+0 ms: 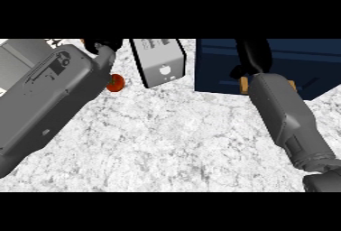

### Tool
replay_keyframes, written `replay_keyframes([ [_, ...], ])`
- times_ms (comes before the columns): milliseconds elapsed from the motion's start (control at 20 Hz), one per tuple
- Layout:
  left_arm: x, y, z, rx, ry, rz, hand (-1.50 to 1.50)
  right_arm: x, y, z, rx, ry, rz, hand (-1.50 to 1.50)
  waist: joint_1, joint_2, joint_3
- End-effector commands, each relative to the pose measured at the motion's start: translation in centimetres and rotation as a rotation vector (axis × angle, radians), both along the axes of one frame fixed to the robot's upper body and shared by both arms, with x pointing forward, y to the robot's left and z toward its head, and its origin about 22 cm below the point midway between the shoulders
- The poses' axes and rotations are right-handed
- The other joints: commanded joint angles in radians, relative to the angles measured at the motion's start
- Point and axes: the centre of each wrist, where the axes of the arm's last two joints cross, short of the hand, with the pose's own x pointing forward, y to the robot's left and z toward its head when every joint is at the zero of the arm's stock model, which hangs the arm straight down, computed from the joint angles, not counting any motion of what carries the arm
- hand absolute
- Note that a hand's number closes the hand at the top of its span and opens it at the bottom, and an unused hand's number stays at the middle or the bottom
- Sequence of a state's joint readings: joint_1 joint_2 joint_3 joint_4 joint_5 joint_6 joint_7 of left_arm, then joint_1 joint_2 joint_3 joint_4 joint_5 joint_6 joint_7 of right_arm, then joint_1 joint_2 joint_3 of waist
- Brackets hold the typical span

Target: Pick up the can, place it into the drawer and close the drawer

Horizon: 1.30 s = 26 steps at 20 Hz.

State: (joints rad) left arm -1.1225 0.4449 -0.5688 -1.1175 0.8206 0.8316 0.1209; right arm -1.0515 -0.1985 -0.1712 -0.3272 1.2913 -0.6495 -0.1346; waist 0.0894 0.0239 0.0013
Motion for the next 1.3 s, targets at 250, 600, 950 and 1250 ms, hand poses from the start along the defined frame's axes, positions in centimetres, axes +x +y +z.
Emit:
replay_keyframes([
  [250,-0.1,0.6,0.5,0.007,0.006,0.003,-1.50,1.9,0.1,4.6,-0.014,-0.071,-0.049,-1.50,0.009,0.013,0.001],
  [600,-1.4,-0.3,1.1,-0.005,-0.019,-0.026,-1.50,2.3,0.9,5.5,0.088,0.052,0.069,-1.50,0.032,0.013,0.003],
  [950,-1.5,0.6,0.9,-0.004,-0.005,-0.027,-1.50,2.4,2.6,5.6,0.601,0.124,0.134,-1.50,0.031,0.006,0.007],
  [1250,-2.1,0.8,-0.1,0.007,-0.003,-0.030,-1.50,2.4,1.0,5.7,0.713,0.119,0.191,-1.50,0.021,0.011,0.003],
])
